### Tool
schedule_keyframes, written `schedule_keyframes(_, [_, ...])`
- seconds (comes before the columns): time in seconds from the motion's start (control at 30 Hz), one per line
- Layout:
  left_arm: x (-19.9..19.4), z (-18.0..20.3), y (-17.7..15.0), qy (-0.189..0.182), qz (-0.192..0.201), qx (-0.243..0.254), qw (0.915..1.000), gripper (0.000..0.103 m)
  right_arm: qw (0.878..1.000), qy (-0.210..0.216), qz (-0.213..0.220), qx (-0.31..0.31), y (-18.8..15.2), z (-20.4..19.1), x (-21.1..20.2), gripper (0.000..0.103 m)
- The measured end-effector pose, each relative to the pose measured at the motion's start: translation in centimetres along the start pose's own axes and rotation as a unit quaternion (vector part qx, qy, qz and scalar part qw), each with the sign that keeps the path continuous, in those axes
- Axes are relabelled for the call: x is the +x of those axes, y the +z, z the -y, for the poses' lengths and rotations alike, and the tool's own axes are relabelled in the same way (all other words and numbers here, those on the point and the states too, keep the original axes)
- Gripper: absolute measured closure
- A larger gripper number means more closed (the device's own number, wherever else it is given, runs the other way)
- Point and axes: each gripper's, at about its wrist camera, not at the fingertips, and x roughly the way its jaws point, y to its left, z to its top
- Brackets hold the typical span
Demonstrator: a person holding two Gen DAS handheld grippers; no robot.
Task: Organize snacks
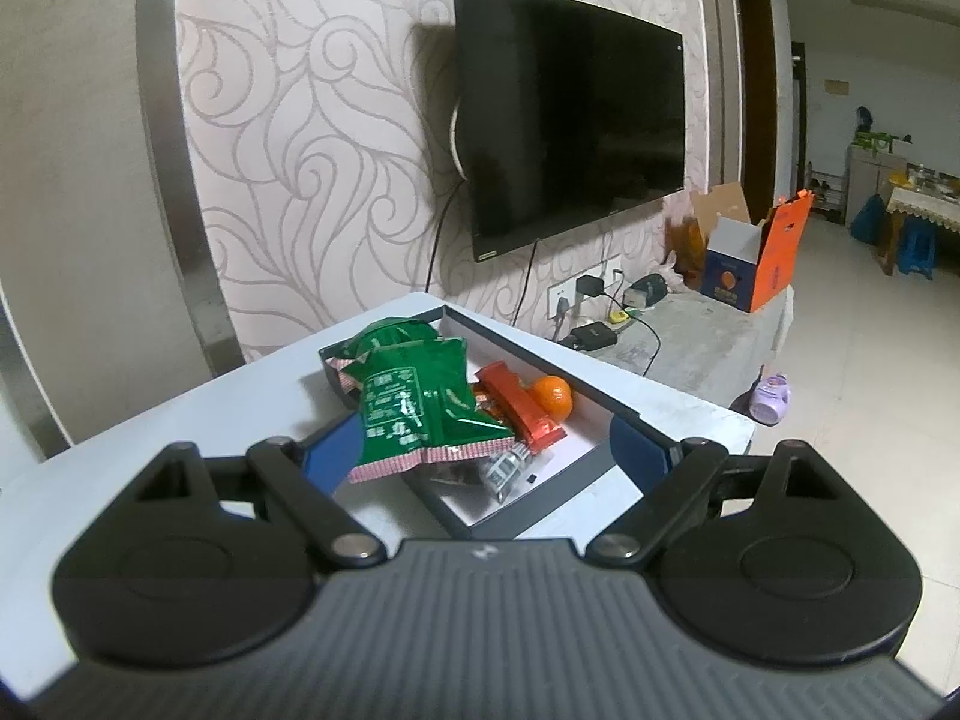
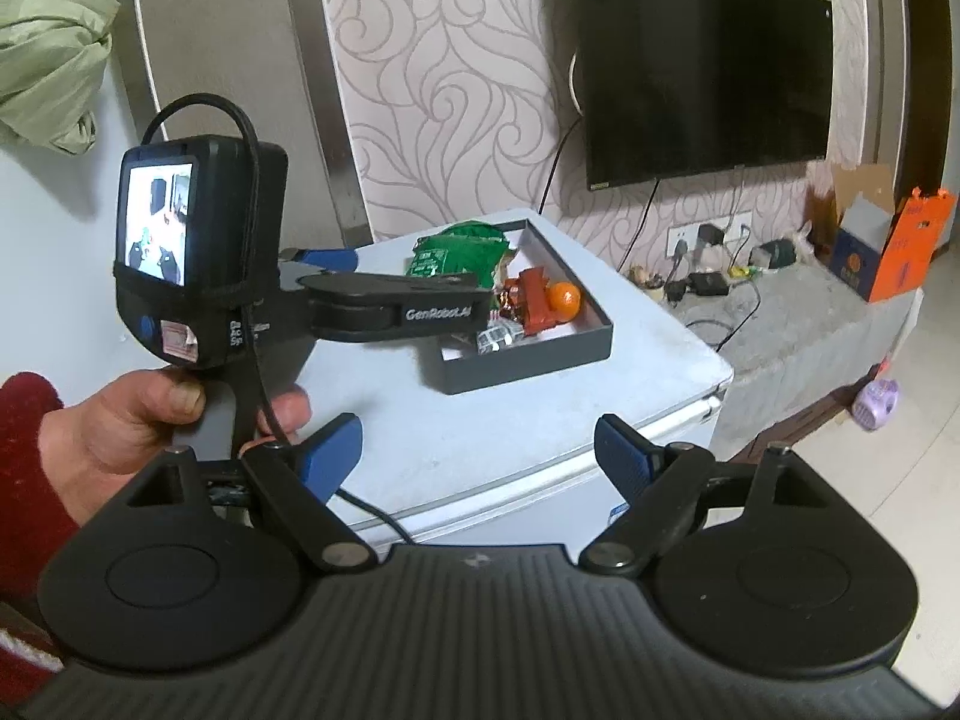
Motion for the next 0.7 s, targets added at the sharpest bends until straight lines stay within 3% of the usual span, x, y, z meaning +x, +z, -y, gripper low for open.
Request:
schedule_keyframes(0.3, [-0.8,-1.1,-0.7,0.011,-0.007,-0.013,0.9998,0.013,1.0,-0.015,0.001,-0.02,0.1,-0.6,0.6,0.014])
schedule_keyframes(0.7, [-1.4,-1.8,-0.9,0.013,-0.003,-0.019,0.9997,0.013,1.0,0.0,-0.012,-0.025,-0.1,-1.7,1.4,0.011])
